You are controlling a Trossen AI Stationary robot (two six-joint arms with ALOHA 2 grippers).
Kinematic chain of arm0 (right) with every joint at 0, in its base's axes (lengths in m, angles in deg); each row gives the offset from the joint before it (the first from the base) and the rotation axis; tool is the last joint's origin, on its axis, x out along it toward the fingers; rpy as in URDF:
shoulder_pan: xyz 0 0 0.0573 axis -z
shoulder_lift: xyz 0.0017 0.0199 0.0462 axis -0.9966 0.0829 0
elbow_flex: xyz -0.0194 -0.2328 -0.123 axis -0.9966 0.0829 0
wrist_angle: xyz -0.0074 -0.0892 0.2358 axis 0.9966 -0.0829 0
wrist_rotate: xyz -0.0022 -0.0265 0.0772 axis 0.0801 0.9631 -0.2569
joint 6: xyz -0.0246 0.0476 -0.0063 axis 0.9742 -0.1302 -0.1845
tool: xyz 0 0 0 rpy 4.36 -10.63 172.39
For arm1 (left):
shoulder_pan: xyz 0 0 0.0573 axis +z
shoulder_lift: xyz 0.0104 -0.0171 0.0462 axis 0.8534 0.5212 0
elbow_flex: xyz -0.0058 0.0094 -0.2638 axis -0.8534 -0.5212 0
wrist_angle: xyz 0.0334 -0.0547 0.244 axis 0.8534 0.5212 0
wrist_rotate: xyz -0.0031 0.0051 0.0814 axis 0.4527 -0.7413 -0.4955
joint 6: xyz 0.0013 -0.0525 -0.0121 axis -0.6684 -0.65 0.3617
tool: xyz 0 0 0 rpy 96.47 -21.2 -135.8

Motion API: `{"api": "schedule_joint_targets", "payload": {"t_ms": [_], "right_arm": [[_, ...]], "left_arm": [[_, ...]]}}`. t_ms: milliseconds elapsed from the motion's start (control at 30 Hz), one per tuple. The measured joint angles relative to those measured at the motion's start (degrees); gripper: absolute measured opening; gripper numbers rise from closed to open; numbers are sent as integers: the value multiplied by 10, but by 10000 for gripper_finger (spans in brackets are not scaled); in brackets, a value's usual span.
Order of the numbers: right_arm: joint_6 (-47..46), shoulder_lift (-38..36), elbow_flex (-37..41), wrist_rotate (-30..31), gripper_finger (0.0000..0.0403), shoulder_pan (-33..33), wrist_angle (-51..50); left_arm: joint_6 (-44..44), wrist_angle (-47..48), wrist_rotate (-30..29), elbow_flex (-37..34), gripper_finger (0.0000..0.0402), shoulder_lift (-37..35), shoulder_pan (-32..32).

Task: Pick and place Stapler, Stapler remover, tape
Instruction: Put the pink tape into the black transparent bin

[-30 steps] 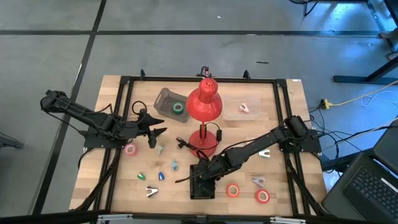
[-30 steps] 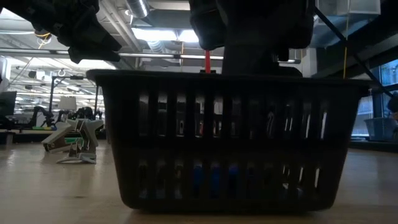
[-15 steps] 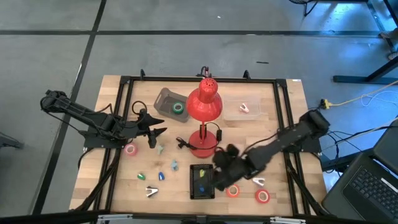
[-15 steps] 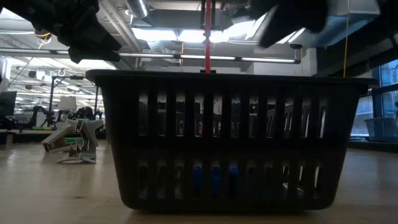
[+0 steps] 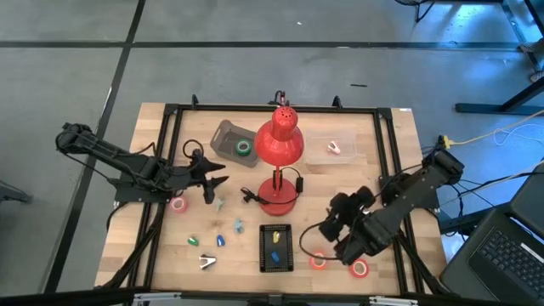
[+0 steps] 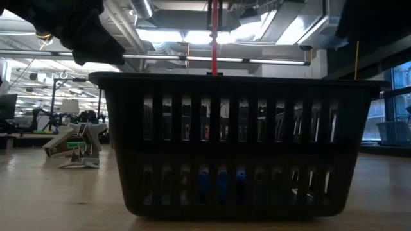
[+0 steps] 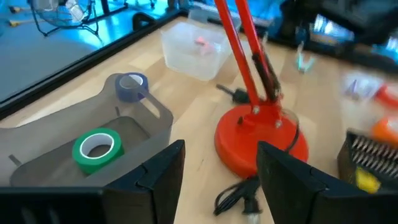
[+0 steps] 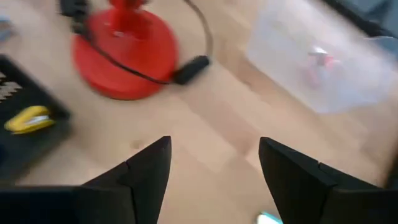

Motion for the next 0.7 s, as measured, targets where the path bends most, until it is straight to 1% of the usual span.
{"api": "schedule_joint_targets", "payload": {"t_ms": [67,133,200,267,300,400,533,633,700], "right_arm": [[-19,0,12,-1,246,0,-31],[-33,-1,26,-7,246,7,-54],[-26,-7,37,-14,246,27,-51],[-11,-16,45,-18,246,48,-55],[-3,-19,46,-20,246,57,-55],[9,-28,56,-37,246,72,-52],[6,-42,72,-56,246,75,-53],[-6,-50,83,-79,246,63,-53],[-26,-51,94,-92,246,51,-53]], "left_arm": [[9,-3,31,9,191,0,5],[-2,-2,87,24,191,-1,16],[-5,-1,137,45,190,-1,27],[0,20,166,73,186,1,39],[1,52,171,91,184,3,44],[-3,198,169,156,179,12,60],[-67,413,169,231,172,39,74],[-133,530,207,258,167,61,76],[-154,573,237,260,163,75,76]]}}
